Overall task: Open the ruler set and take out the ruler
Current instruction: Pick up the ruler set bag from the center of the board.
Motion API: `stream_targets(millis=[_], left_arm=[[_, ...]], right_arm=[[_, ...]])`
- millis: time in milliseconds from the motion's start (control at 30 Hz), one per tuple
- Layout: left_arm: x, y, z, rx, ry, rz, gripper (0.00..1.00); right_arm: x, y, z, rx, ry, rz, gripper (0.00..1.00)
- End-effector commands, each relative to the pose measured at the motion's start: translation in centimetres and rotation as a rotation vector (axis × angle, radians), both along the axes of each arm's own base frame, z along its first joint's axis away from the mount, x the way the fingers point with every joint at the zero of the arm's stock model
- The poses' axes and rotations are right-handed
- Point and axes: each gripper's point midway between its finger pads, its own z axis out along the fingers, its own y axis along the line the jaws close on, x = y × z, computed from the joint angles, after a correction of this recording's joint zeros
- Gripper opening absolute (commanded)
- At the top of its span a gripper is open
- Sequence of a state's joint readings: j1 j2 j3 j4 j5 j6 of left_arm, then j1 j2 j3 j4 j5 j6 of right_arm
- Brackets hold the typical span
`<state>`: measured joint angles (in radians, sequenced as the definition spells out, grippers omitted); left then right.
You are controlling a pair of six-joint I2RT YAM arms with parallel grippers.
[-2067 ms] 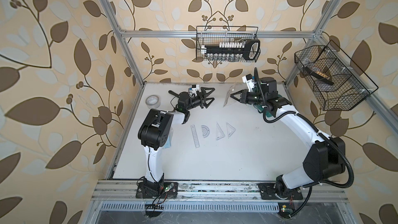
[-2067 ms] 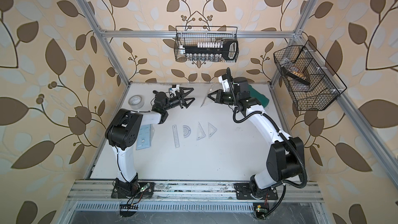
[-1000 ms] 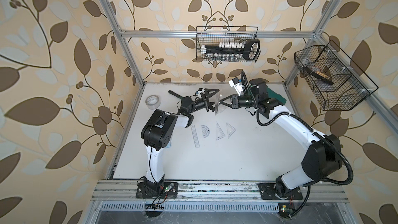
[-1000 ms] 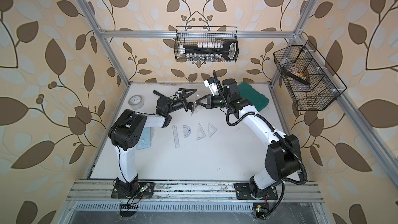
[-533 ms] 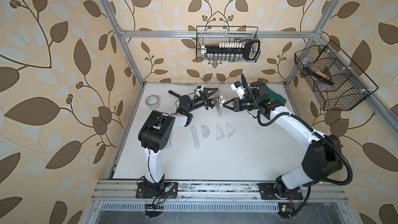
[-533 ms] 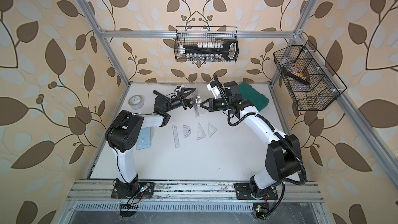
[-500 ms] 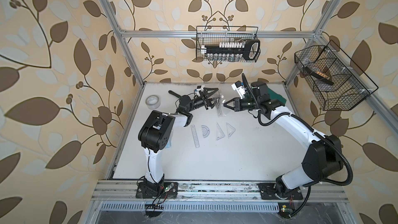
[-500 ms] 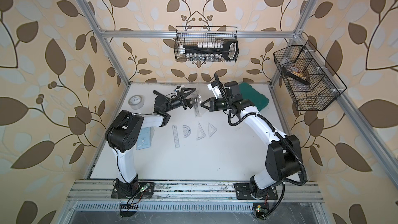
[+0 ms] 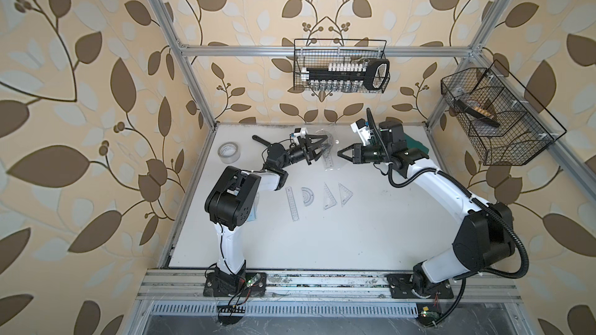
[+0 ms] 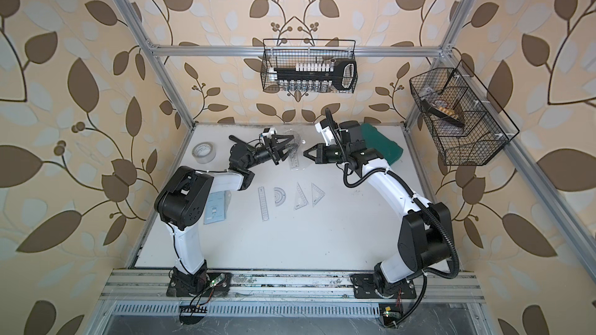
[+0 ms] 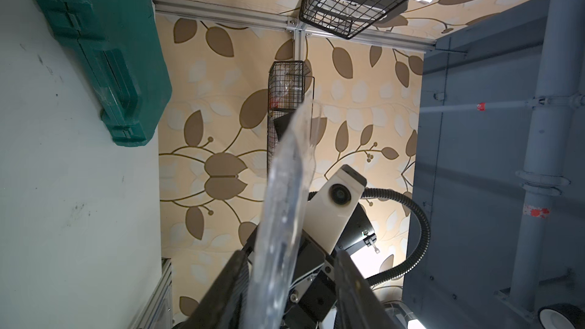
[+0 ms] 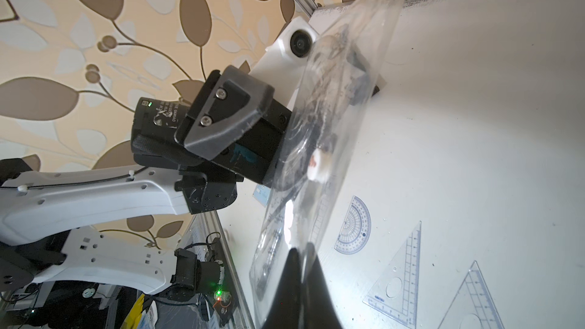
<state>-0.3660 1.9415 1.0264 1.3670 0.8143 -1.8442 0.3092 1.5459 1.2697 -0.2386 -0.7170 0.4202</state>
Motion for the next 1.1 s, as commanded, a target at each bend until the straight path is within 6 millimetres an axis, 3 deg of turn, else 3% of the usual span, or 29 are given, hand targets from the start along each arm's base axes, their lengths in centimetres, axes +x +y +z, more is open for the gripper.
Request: stream_targets(millis=[0,333,467,633,733,867,1067], left_arm=[[-2.0,0.2,3.4,-0.021,-0.140,-0.023,0.35],[-1.5,0.1,2.4,-0.009,-0.136,-0.012,0.05],[-1.5,0.1,2.4,-0.004,-0.150,-0.008,0.00],[-1.4,0.0,2.3,0.025,-0.188,0.001,0.00],[-1.3,-0.2,1.7,0.089,-0.215,0.009,0.00],[-1.3,-0.3,0.8,0.213,-0.254,0.034,0.00],[-1.3,0.8,-1.1,0.552,-0.336,0.132,0.00]], right_arm=[[0.4,-0.4,0.3,0.010,-0.017,-0.019,0.00],[0.3,-0.6,0.3,0.016,-0.015,-0.019,0.00],[0.1,-0.6,0.2,0.015,-0.009,-0.016,0.01],[0.0,-1.0,0.1,-0.006,-0.009,-0.029,0.34],[-0.1,-1.6,0.3,-0.035,-0.019,-0.058,0.47],[-0.1,-3.0,0.9,-0.098,-0.050,-0.119,0.58],[-0.2,-5.6,1.8,-0.198,-0.104,-0.248,0.59]])
